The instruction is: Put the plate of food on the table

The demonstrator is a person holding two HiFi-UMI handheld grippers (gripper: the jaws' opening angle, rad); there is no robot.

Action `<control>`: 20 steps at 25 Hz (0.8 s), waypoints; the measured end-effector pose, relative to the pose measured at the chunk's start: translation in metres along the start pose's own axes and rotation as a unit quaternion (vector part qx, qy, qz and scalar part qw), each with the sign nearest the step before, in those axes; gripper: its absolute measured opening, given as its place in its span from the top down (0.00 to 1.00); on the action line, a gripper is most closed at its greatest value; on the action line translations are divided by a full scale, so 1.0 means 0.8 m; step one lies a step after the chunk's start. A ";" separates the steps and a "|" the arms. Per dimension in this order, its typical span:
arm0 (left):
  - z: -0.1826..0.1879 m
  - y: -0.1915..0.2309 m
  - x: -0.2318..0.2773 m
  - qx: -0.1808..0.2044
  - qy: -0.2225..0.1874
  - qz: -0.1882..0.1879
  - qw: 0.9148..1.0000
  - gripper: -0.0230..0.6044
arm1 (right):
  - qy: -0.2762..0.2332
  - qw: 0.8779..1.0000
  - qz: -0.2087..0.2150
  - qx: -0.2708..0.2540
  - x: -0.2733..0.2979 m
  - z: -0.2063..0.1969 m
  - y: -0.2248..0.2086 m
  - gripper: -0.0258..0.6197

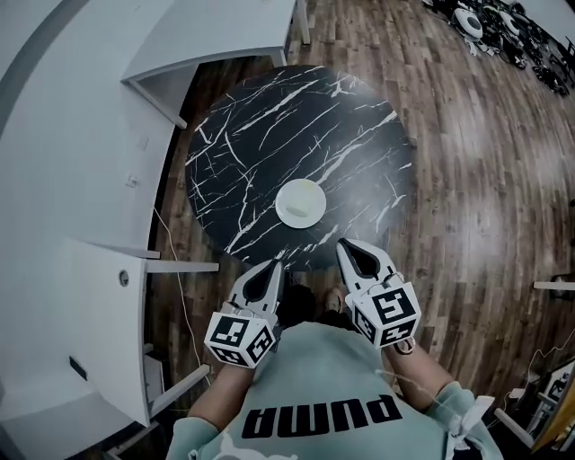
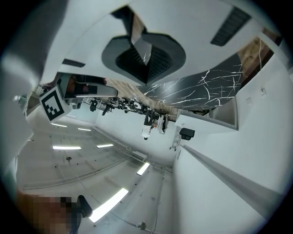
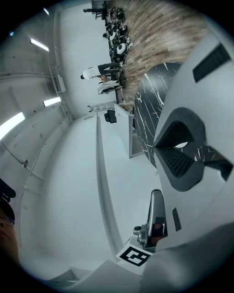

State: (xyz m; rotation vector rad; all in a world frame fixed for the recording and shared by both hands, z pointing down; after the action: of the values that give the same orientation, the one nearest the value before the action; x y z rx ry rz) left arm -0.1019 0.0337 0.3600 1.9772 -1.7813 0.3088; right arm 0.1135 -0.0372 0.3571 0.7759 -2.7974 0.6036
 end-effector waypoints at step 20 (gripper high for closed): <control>-0.007 0.037 -0.144 0.067 -0.054 -0.009 0.996 0.95 | -0.018 0.998 -0.027 -0.046 -0.019 -0.017 0.163 0.95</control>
State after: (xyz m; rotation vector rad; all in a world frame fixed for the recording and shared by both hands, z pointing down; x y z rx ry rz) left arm -0.1463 0.1358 0.3173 2.1393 -1.8521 0.3284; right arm 0.0588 0.0773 0.3215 0.8482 -2.8051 0.4526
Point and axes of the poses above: the fingertips, and each gripper's own axes: x forward along the fingers, y to its left, z out of its top, the point moved 10 cm from there along -x, backward along the fingers, and after that the axes turned 14 degrees about z, right-handed, at the moved point
